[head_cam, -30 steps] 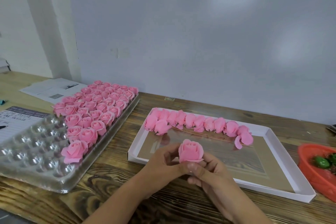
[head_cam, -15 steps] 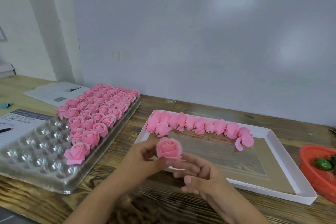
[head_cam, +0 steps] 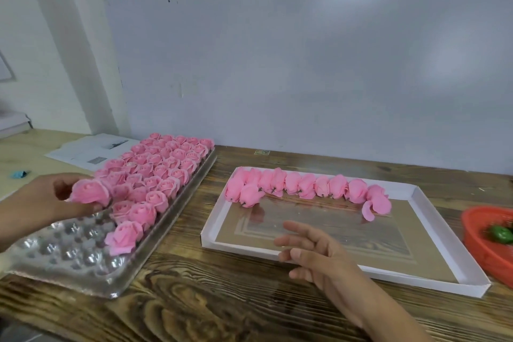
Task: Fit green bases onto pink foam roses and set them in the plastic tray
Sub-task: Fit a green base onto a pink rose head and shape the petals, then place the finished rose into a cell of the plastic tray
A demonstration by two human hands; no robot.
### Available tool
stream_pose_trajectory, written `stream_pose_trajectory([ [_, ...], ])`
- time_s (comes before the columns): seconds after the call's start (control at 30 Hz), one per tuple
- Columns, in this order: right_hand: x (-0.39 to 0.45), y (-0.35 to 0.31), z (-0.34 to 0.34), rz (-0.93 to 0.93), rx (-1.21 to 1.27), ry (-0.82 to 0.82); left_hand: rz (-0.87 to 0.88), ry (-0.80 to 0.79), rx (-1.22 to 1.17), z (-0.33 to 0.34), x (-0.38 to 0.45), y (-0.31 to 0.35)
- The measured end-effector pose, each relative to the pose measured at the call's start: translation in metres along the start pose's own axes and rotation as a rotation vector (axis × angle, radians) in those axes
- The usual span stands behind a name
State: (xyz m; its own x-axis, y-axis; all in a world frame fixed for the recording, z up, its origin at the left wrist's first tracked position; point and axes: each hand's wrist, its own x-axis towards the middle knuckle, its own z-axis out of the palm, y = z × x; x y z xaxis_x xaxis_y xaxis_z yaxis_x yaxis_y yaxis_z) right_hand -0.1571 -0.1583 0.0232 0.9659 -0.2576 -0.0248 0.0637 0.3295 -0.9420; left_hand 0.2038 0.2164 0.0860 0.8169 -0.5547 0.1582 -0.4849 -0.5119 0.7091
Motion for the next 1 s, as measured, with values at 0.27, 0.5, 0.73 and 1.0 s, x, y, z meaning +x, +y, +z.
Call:
stream_pose_trajectory([
  [0.27, 0.000, -0.005, -0.003, -0.012, -0.002, 0.045, -0.053, -0.221, 0.266, 0.026, 0.051, -0.124],
  [0.5, 0.000, -0.004, -0.003, -0.011, -0.039, 0.054, -0.020, -0.330, 0.329, 0.024, 0.052, -0.122],
  [0.73, -0.001, -0.004, -0.002, -0.001, -0.048, 0.048, 0.009, -0.201, 0.639, 0.031, 0.055, -0.126],
  [1.0, 0.000, -0.004, -0.004, -0.004, -0.055, 0.058, 0.001, -0.167, 0.737, 0.040, 0.060, -0.133],
])
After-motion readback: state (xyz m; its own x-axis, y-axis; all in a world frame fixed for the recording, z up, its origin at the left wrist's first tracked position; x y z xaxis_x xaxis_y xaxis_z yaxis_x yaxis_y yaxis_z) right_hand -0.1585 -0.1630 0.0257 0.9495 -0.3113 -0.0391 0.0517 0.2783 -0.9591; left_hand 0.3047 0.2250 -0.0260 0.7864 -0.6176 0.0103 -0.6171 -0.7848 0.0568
